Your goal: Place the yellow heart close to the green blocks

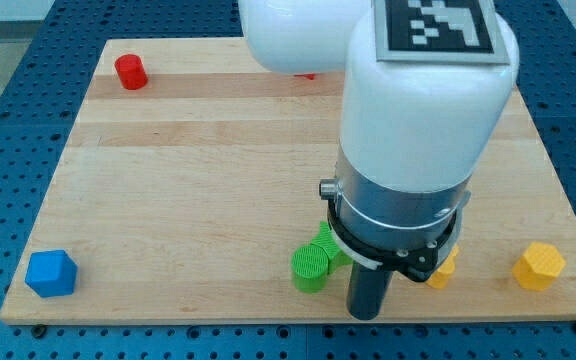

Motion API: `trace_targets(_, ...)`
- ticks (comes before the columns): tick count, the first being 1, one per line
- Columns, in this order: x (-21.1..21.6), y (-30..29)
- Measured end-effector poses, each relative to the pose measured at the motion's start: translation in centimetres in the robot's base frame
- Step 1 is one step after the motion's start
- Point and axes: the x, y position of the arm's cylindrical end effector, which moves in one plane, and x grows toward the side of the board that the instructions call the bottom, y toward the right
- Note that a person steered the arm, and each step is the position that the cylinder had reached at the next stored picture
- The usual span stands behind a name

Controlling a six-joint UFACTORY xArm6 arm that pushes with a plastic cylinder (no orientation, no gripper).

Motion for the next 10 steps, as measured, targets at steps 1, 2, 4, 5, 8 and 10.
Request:
trace_targets(1, -0.1, 0.5)
trace_targets(2, -0.1, 0.9)
trace_targets(4, 0.0, 6.4)
trace_targets(5, 0.0, 6.4)
trace_targets(8, -1.9, 8.4)
trace_targets(10, -9.3, 9.1)
